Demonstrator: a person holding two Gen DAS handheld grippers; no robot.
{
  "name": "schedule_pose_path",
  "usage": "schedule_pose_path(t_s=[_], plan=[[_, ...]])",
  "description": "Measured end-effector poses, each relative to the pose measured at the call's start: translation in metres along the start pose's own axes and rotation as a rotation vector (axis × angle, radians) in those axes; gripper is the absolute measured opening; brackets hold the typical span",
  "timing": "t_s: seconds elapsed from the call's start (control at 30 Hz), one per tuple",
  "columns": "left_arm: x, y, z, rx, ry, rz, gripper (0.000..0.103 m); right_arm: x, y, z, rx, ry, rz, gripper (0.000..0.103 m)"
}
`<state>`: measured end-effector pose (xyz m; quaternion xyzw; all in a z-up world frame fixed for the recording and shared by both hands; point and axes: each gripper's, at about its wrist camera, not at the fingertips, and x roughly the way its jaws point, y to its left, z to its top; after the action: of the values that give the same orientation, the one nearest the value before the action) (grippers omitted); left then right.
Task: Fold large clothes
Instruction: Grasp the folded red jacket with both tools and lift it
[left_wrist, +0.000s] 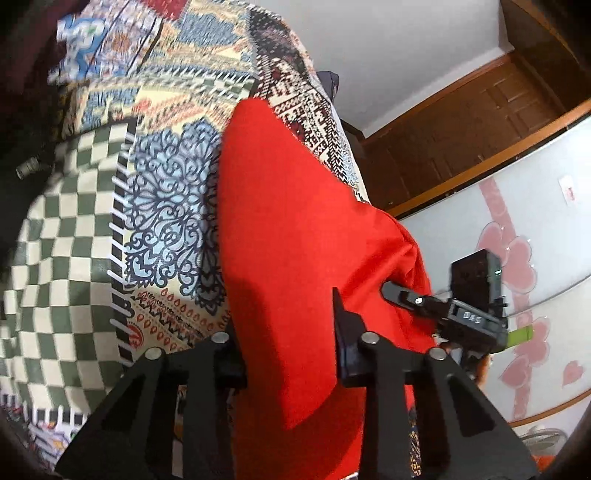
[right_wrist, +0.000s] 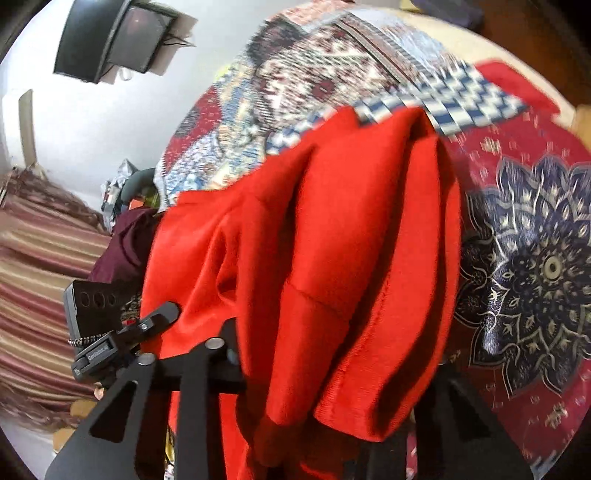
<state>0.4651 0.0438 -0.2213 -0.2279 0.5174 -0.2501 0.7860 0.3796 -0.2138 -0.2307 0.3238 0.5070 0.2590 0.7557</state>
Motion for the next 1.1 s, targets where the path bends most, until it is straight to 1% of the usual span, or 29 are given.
schedule_pose_path(t_s=[0.07, 0.13, 0.2, 0.3, 0.47, 0.57, 0.6, 0.67, 0.73, 0.8, 0.87, 0.93, 1.0, 1.07, 1.1], plan=[[-0.01, -0.011, -0.001, 0.035, -0.009, 0.023, 0.029, -0.008, 0.017, 0.0, -0.048, -0.01, -0.021, 0.027], [-0.027, -0.024, 0.0, 0.066, -0.031, 0.035, 0.028, -0.016, 0.038, 0.0, -0.096, -0.024, -0.037, 0.026], [-0.043, -0.033, 0.003, 0.083, -0.057, 0.031, 0.028, -0.025, 0.059, 0.002, -0.126, -0.04, -0.026, 0.025], [-0.079, -0.046, 0.011, 0.113, -0.121, 0.027, 0.028, -0.04, 0.095, 0.005, -0.197, -0.077, -0.015, 0.025], [-0.154, -0.059, 0.028, 0.146, -0.254, 0.043, 0.027, -0.045, 0.163, 0.015, -0.3, -0.125, 0.011, 0.025], [-0.204, -0.06, 0.045, 0.167, -0.328, 0.081, 0.027, -0.038, 0.212, 0.024, -0.373, -0.154, 0.035, 0.025], [-0.215, -0.06, 0.048, 0.175, -0.345, 0.092, 0.027, -0.036, 0.222, 0.026, -0.391, -0.161, 0.042, 0.025], [-0.25, -0.056, 0.059, 0.191, -0.398, 0.13, 0.027, -0.024, 0.255, 0.035, -0.428, -0.174, 0.069, 0.025], [-0.283, -0.047, 0.071, 0.194, -0.446, 0.167, 0.027, -0.009, 0.283, 0.044, -0.452, -0.173, 0.098, 0.025], [-0.303, -0.034, 0.082, 0.182, -0.476, 0.197, 0.027, 0.008, 0.308, 0.051, -0.479, -0.169, 0.121, 0.025], [-0.329, -0.015, 0.093, 0.157, -0.508, 0.23, 0.027, 0.033, 0.337, 0.058, -0.508, -0.156, 0.142, 0.025], [-0.347, 0.009, 0.102, 0.119, -0.526, 0.258, 0.027, 0.058, 0.355, 0.062, -0.517, -0.131, 0.158, 0.025], [-0.36, 0.04, 0.113, 0.065, -0.524, 0.285, 0.027, 0.091, 0.375, 0.066, -0.522, -0.101, 0.163, 0.025], [-0.363, 0.076, 0.119, 0.017, -0.509, 0.318, 0.027, 0.133, 0.386, 0.069, -0.516, -0.055, 0.162, 0.025], [-0.361, 0.088, 0.122, 0.001, -0.498, 0.329, 0.028, 0.146, 0.389, 0.068, -0.512, -0.035, 0.157, 0.025]])
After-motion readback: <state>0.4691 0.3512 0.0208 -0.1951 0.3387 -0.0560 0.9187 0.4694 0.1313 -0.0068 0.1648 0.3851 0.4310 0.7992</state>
